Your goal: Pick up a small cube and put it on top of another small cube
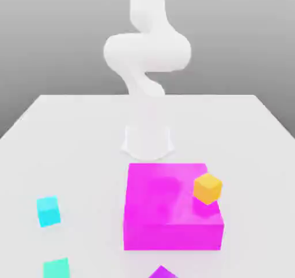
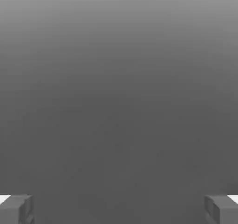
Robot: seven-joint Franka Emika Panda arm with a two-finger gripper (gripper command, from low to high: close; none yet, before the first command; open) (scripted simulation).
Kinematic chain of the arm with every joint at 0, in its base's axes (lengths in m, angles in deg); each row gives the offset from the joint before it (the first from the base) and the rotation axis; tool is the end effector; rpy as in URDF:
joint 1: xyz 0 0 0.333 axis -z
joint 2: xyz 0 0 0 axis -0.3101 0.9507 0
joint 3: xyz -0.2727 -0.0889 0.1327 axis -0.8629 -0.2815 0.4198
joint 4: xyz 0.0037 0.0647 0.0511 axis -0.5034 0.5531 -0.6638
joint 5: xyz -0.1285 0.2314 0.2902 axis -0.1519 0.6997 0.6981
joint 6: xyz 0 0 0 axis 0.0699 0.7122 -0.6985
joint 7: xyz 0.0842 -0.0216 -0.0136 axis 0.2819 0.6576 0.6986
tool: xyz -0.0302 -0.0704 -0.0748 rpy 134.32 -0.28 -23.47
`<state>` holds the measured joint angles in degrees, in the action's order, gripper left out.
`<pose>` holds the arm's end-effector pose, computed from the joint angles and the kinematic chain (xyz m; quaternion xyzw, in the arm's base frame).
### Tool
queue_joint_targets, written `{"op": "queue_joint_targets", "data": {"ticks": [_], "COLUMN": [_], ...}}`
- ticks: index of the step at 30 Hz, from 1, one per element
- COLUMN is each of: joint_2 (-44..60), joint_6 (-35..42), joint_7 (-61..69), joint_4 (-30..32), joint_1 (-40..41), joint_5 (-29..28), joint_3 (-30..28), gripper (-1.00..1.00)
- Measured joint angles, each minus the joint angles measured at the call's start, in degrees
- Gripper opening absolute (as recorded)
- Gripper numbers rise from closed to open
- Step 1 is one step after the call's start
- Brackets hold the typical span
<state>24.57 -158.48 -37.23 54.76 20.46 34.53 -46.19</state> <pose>0.3794 -0.0085 0.6823 -0.8396 0.4061 -0.3313 0.1427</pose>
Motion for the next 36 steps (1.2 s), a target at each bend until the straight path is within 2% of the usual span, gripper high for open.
{"op": "queue_joint_targets", "data": {"ticks": [10,20,29,33,34,36], "joint_2": [21.13,41.9,60.43,68.73,70.56,70.57], "joint_6": [-6.09,-12.09,-17.64,-23.21,-24.61,-24.61], "joint_7": [-18.17,-36.15,-48.46,-49.34,-49.35,-49.35], "joint_4": [-0.65,-1.29,-1.82,-3.32,-3.71,-3.71], "joint_1": [8.41,13.51,15.26,15.57,15.6,15.6], "joint_5": [-1.77,-3.62,0.09,0.99,1.04,1.04], "joint_3": [2.46,1.02,-1.44,-1.51,-1.48,-1.48], "gripper": [0.0,0.0,0.0,0.0,-1.0,-1.0]}}
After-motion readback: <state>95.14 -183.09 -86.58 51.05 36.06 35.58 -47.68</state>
